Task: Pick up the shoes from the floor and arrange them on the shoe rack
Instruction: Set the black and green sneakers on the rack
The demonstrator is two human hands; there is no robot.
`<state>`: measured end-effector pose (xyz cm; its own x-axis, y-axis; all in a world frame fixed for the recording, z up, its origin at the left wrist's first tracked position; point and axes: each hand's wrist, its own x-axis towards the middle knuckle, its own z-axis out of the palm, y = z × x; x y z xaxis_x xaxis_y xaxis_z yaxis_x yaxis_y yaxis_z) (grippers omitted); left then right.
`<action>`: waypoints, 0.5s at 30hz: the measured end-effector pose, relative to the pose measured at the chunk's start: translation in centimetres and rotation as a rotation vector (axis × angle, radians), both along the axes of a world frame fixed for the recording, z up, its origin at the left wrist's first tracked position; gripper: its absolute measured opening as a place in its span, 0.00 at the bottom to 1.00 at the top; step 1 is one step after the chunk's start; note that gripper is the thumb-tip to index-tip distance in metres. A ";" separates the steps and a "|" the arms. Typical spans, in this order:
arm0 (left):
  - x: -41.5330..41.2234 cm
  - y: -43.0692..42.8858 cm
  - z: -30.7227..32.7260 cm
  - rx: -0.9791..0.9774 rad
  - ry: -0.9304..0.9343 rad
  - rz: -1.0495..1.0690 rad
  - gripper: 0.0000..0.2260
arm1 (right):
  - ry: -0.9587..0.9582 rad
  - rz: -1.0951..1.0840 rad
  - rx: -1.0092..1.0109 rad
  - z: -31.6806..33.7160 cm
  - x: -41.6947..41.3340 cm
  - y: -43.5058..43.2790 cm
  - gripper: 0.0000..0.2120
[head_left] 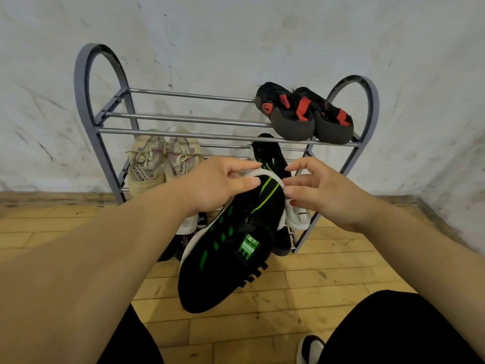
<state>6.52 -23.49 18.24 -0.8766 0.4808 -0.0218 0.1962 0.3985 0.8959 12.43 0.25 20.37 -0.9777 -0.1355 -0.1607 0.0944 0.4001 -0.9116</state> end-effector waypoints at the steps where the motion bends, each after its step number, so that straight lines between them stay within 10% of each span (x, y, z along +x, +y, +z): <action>1: 0.3 0.5 0.1 -0.005 0.028 -0.002 0.19 | -0.018 -0.004 -0.028 0.1 0.4 0.2 0.18; 8: 2.7 2.4 0.4 0.127 -0.002 0.041 0.30 | 0.062 -0.095 0.000 1.6 2.5 1.4 0.13; 15: 6.0 2.5 -0.7 -0.363 0.200 -0.154 0.51 | -0.024 -0.505 -0.109 0.4 3.8 4.3 0.16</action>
<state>12.52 -21.00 17.55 -0.7992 0.5990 -0.0502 0.4338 0.6325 0.6417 16.25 4.60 20.76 -0.9218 0.3351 -0.1950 0.2723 0.2017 -0.9408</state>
